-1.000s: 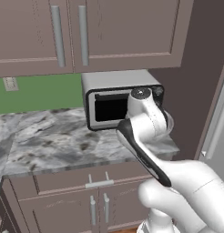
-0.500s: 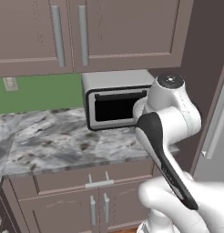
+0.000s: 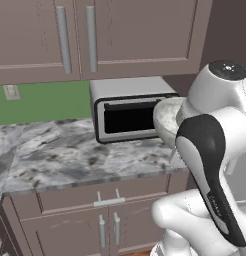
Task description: Pick the lemon wedge from the cabinet and place it in the bowl. Then pick the bowl and place it in the sink. Then turn on the sink facuet.
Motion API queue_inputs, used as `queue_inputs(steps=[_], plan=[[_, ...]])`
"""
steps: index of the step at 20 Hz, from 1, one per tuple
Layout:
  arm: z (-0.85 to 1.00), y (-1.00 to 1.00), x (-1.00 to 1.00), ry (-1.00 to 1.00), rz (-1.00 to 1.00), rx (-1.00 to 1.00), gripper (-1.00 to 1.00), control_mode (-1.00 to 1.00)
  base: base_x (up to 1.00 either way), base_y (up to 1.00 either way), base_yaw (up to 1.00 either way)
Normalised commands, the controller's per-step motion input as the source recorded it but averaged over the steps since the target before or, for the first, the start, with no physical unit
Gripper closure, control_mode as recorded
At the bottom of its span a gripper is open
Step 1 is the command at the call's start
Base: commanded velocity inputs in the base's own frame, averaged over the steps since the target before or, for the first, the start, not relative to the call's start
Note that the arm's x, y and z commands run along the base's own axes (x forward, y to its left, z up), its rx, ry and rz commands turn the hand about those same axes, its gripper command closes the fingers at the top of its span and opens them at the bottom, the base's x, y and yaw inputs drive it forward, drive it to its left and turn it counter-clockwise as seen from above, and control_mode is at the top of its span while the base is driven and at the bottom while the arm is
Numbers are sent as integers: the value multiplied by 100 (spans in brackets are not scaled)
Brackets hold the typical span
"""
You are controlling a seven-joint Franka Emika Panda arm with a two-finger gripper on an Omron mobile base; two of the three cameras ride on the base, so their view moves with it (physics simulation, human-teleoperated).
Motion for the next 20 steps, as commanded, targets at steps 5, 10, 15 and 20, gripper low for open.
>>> queue_inputs(steps=[5,10,15,20], plan=[[2,0,-58,-19,8,-5,100,-100,0,0,0],[9,0,-27,-2,0,-1,100,-100,0,0,0],[0,0,-3,0,0,0,100,-100,0,0,0],[0,0,0,0,0,0,100,100,-7,0,0]])
